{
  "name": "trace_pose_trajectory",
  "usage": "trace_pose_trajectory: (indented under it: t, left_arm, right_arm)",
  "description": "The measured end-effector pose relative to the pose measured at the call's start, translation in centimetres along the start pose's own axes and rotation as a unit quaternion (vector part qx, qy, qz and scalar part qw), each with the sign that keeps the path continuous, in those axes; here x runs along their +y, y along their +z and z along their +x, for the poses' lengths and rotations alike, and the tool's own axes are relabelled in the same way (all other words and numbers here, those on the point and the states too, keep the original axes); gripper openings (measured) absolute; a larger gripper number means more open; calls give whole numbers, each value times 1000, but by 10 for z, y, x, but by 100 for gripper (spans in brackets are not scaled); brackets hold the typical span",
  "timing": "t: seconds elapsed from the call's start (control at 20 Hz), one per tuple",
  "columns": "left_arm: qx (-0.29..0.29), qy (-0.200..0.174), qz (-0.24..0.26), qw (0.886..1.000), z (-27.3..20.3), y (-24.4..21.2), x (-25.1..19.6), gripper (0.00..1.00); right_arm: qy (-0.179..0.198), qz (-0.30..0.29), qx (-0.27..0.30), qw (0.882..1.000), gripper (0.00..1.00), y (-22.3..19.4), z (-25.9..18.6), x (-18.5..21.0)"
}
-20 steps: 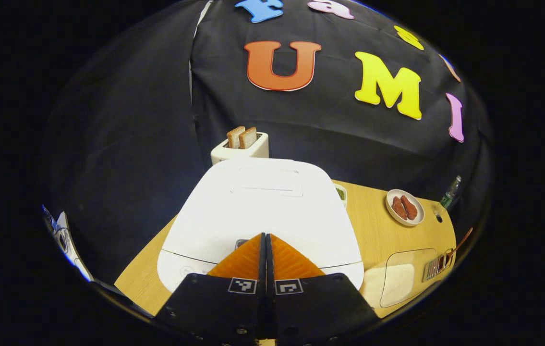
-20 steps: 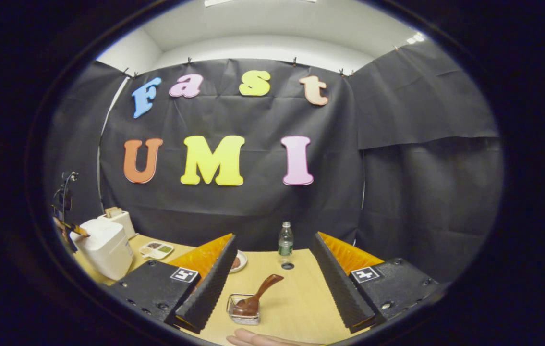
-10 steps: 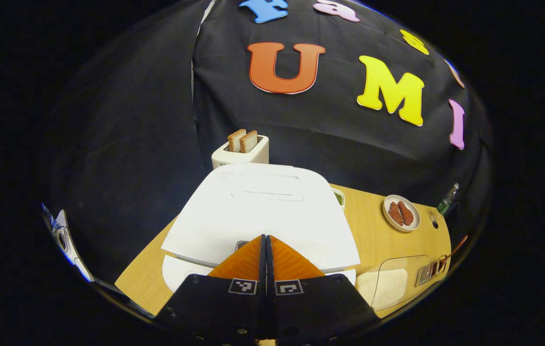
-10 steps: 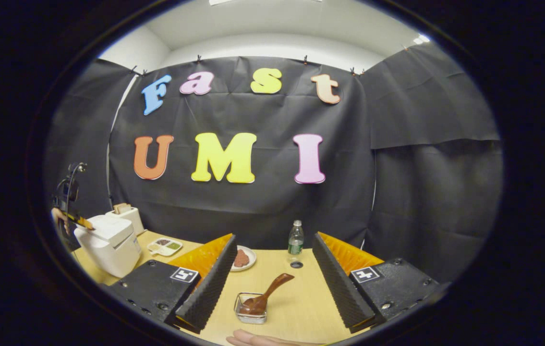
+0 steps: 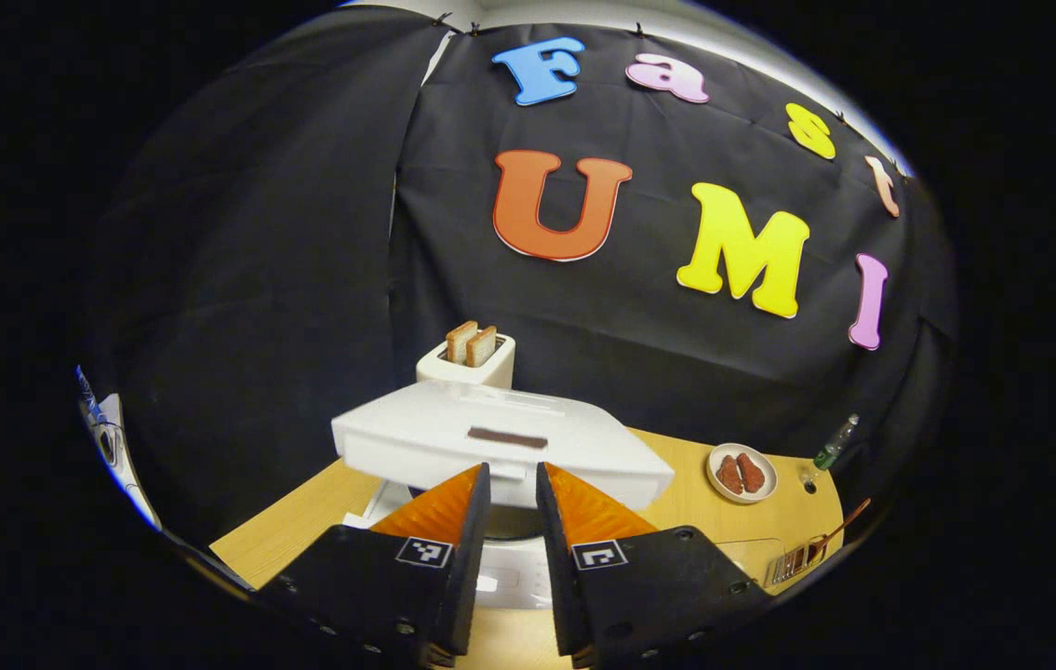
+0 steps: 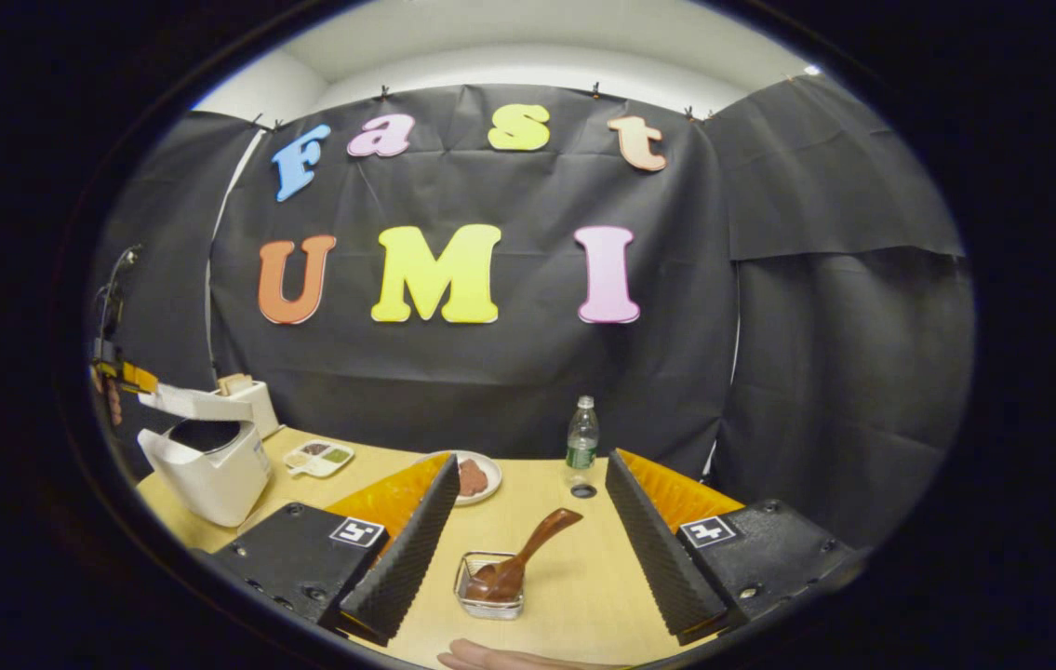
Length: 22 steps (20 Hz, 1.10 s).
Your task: Close the left gripper, press the button to open the rice cooker; take a wooden spoon from the chopstick holder with the right hand, scoop a spoonful of rice and pour it into the rice cooker, then put the wooden spoon back into the chopstick holder.
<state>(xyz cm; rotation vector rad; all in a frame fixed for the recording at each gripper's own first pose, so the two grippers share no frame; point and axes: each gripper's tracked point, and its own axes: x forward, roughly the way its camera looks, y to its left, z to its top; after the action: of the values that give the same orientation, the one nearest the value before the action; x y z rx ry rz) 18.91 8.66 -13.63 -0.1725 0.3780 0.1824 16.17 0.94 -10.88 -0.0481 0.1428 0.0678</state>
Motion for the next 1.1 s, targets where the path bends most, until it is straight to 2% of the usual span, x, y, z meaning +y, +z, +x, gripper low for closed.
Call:
trace_pose_trajectory:
  t: [0.1,0.15,0.2,0.25,0.3,0.35,0.55,0.65,0.7,0.75,0.8,0.9,0.95,1.05,1.1]
  left_arm:
    - [-26,12,20,999,-19,2,0,30]
    - [-37,3,27,999,-31,4,-7,29]
    - [-48,-7,36,998,-39,-1,-16,39]
    - [-61,-10,47,997,-49,-4,-20,56]
    - [-70,-9,62,996,-57,-9,-21,65]
    - [-79,-7,74,994,-64,-12,-23,94]
    - [-114,-3,77,990,-95,-18,-27,97]
    - [-121,-23,65,990,-110,-26,-36,97]
    - [-126,-35,59,990,-119,-29,-40,97]
    - [-134,-40,59,988,-124,-30,-41,96]
    - [-146,-37,62,987,-129,-30,-39,96]
    - [-161,-19,74,984,-135,-34,-31,96]
    - [-161,-20,81,983,-140,-40,-32,96]
    - [-161,-26,90,982,-144,-50,-36,96]
    - [-157,-31,93,983,-145,-55,-37,96]
  right_arm:
    - [3,2,7,1000,99,-8,5,3]
    - [4,3,12,1000,97,-13,7,4]
    - [6,4,16,1000,97,-17,10,4]
    - [11,6,18,1000,97,-22,13,7]
    - [21,12,22,999,97,-28,15,11]
    - [31,20,29,999,100,-35,18,15]
    - [35,36,46,998,100,-61,31,8]
    - [32,45,50,997,97,-72,37,3]
    - [32,53,53,997,100,-78,39,1]
    - [32,59,57,996,97,-83,42,0]
    - [30,65,63,995,100,-92,46,-3]
    - [22,73,77,994,97,-107,54,-10]
    - [24,77,84,993,100,-116,59,-10]
    - [28,86,103,991,96,-134,72,-10]
    - [32,90,112,989,100,-141,79,-9]
